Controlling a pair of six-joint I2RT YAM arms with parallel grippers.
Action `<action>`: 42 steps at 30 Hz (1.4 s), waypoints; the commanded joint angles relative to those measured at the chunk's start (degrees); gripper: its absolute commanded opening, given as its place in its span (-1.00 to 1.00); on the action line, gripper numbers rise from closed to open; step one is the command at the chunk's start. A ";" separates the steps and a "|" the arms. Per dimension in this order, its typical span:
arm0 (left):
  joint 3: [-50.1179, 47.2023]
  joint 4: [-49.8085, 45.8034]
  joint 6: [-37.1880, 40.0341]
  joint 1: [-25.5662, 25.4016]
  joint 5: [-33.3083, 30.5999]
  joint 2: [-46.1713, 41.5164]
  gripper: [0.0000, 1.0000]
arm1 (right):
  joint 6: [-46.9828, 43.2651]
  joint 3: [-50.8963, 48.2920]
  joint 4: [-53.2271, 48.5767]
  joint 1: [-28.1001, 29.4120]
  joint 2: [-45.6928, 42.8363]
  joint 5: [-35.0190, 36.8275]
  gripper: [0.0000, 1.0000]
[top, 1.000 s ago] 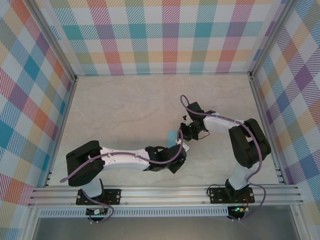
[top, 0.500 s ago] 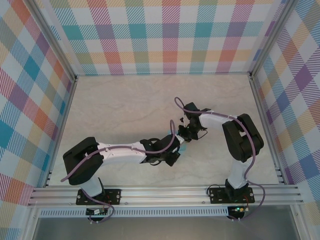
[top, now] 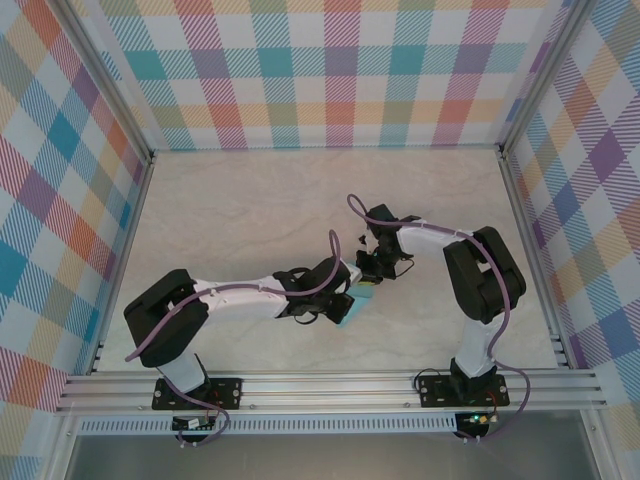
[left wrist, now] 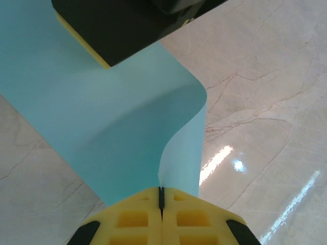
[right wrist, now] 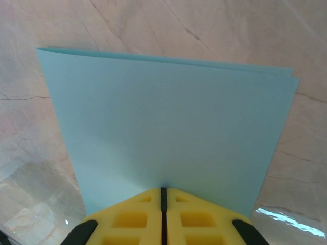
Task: Fold a paper plane with a square sheet of paper (pick it up from the middle)
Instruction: Third fold the triangle at the center of the table.
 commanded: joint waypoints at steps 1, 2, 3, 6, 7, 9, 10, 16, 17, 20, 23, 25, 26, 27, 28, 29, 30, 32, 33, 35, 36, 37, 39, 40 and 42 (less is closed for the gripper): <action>-1.77 1.60 -0.78 1.81 1.80 0.28 -1.00 | -0.85 0.94 -2.14 0.69 1.19 0.87 -0.83; -1.74 1.78 -0.70 2.13 2.55 0.46 -1.00 | -0.83 0.94 -2.22 0.76 1.17 0.86 -0.83; -1.54 1.57 -0.56 2.29 2.53 0.70 -1.00 | -0.75 0.94 -2.25 0.77 1.17 0.86 -0.83; -1.67 1.66 -0.51 2.75 2.92 1.43 -1.00 | -0.50 0.85 -2.26 0.84 0.84 0.95 -0.83; -1.81 1.75 -0.51 2.91 3.02 1.68 -1.00 | -0.48 0.92 -2.34 0.80 0.82 0.96 -0.83; -1.95 1.93 -0.43 3.07 3.14 1.88 -1.00 | -0.32 0.87 -2.42 0.93 0.74 0.95 -0.82; -2.13 2.15 -0.40 3.27 3.19 1.90 -1.00 | -0.23 0.92 -2.39 0.93 0.79 0.97 -0.82; -2.36 2.66 -0.23 3.73 3.26 2.31 -1.00 | -0.04 0.85 -2.45 1.18 0.80 1.10 -0.81; -2.58 2.78 -0.31 3.76 3.01 2.34 -1.00 | 0.09 0.79 -2.56 1.20 0.83 1.21 -0.81; -2.84 2.39 -0.18 4.11 2.28 2.11 -1.00 | 0.30 0.68 -2.38 1.20 0.86 1.12 -0.81; -2.73 2.67 0.16 4.43 2.61 2.35 -1.00 | 0.23 0.68 -2.35 1.19 0.82 1.15 -0.81; -2.42 2.50 0.42 4.37 2.53 2.82 -1.00 | 0.36 0.76 -2.42 1.17 0.92 1.19 -0.81; -2.35 2.38 0.54 4.43 2.51 2.90 -1.00 | 0.37 0.77 -2.52 1.20 0.86 1.31 -0.81; -2.28 2.24 0.59 4.42 2.53 3.11 -1.00 | 0.38 0.78 -2.52 1.19 0.83 1.38 -0.81; -2.21 2.27 0.53 4.43 2.53 3.20 -1.00 | 0.38 0.79 -2.61 1.20 0.90 1.43 -0.81; -2.32 2.32 0.50 4.43 2.53 3.37 -1.00 | 0.34 0.84 -2.61 1.20 0.82 1.47 -0.80; -2.39 2.28 0.45 4.43 2.37 3.45 -1.00 | 0.47 0.86 -2.60 1.21 0.82 1.48 -0.80; -2.80 2.64 0.25 4.43 1.74 3.31 -1.00 | 0.43 0.87 -2.67 1.23 0.88 1.40 -0.80; -2.98 2.82 0.26 4.43 1.74 3.30 -1.00 | 0.50 0.90 -2.67 1.28 0.90 1.39 -0.80; -2.82 2.89 0.64 4.43 1.83 3.43 -1.00 | 0.49 0.88 -2.69 1.29 0.95 1.32 -0.80; -2.77 2.95 0.87 4.43 1.70 3.54 -1.00 | 0.49 0.85 -2.71 1.28 0.93 1.39 -0.80; -2.80 3.21 1.16 4.43 1.50 3.60 -1.00 | 0.49 0.77 -2.70 1.28 0.89 1.37 -0.80; -2.70 3.53 1.45 4.43 1.55 3.87 -1.00 | 0.47 0.74 -2.69 1.28 0.82 1.30 -0.79; -2.49 3.53 1.59 4.43 1.63 4.08 -1.00 | 0.56 0.68 -2.69 1.28 0.83 1.30 -0.79; -2.31 3.22 1.84 4.39 1.41 4.13 -1.00 | 0.64 0.71 -2.69 1.28 0.91 1.33 -0.79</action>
